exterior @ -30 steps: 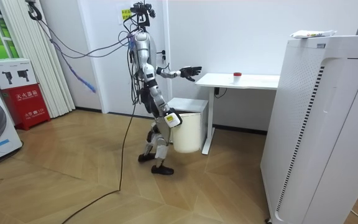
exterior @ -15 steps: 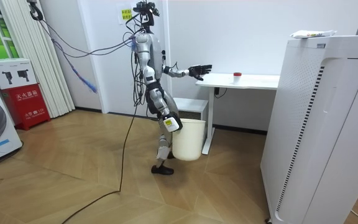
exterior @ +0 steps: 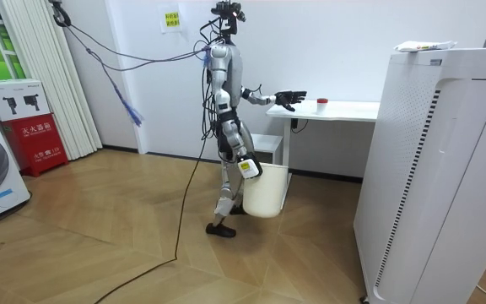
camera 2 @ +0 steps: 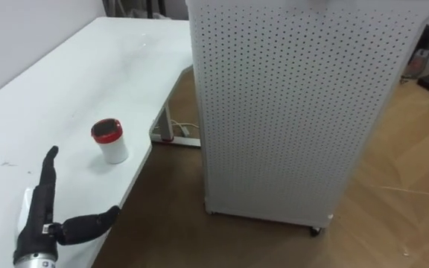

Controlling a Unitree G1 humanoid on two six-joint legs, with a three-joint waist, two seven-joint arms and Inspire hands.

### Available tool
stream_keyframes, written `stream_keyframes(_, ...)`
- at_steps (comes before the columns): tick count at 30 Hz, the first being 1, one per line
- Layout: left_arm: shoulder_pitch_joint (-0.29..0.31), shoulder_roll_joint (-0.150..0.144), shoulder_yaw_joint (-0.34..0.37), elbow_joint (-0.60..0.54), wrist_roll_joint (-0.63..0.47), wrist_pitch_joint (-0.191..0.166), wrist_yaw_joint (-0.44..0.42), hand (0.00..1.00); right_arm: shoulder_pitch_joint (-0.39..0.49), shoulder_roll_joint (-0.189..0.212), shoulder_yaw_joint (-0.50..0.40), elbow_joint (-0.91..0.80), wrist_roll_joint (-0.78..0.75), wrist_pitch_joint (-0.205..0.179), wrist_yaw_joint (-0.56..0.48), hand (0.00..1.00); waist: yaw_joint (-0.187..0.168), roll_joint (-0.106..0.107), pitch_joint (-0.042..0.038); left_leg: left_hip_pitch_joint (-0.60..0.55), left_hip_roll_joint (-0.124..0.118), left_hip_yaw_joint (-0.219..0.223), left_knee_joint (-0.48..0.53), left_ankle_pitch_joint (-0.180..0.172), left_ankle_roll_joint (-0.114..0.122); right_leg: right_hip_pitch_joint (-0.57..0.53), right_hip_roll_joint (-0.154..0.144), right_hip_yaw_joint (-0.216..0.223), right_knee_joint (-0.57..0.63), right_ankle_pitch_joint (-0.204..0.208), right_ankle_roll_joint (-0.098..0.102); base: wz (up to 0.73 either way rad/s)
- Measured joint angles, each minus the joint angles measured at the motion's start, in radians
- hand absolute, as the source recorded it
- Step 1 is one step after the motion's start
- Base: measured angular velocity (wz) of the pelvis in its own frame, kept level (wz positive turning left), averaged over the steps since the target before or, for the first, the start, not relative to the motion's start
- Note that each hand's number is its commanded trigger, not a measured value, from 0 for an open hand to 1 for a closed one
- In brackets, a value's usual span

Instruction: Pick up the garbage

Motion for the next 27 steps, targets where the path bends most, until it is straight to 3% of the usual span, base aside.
stream_keyframes(3,0.0,-0.001,0.009,0.001,0.0,0.0,0.002,0.0,-0.002,0.0,0.0,-0.003,0.0,0.013,0.0,1.0,0.014,-0.003,-0.0012,0.014,-0.017,-0.002,0.0,-0.018,0.009,-0.001,-0.02,-0.004,0.039,-0.009,0.015,0.01)
stream_keyframes(7,0.0,-0.002,0.017,0.001,-0.001,0.0,0.008,0.0,0.007,-0.001,0.002,-0.004,0.0,0.024,0.002,1.0,0.033,-0.003,-0.0026,0.033,-0.024,0.001,0.002,-0.048,0.023,-0.002,-0.04,-0.039,0.081,-0.009,0.017,0.05)
stream_keyframes(12,0.003,-0.003,0.02,0.002,-0.002,0.0,0.025,0.0,0.007,-0.002,0.007,-0.003,-0.01,0.028,0.005,1.0,0.052,0.007,0.0006,0.026,-0.025,0.001,0.013,-0.07,0.052,-0.002,-0.049,-0.06,0.084,0.02,0.071,0.02)
stream_keyframes(14,0.003,-0.001,0.02,0.002,-0.006,0.0,0.025,0.0,0.004,-0.002,0.006,-0.004,-0.013,0.033,0.005,1.0,0.055,0.015,0.0047,0.023,-0.031,-0.006,0.016,-0.074,0.059,0.001,-0.047,-0.069,0.077,0.027,0.081,0.1)
stream_keyframes(18,0.003,-0.001,0.008,0.004,-0.046,0.0,0.018,0.0,0.004,-0.002,0.008,-0.003,-0.042,0.034,0.009,1.0,0.045,0.018,0.0051,0.021,-0.06,-0.033,0.008,-0.073,0.073,0.051,-0.048,-0.065,-0.02,0.029,0.084,0.16)
stream_keyframes(25,0.004,-0.006,-0.015,0.045,-0.081,0.015,-0.028,0.0,-0.005,-0.002,0.007,-0.006,-0.079,0.05,0.029,1.0,0.044,0.014,0.0049,0.005,-0.059,-0.031,0.008,-0.065,0.07,0.073,-0.041,-0.086,-0.095,0.04,0.095,0.01)
stream_keyframes(27,0.004,-0.021,-0.014,0.05,-0.084,0.017,-0.034,0.0,-0.009,-0.002,0.007,-0.006,-0.087,0.057,0.026,1.0,0.038,0.013,0.0043,0.005,-0.057,-0.034,0.008,-0.062,0.068,0.085,-0.035,-0.093,-0.114,0.047,0.094,0.09)
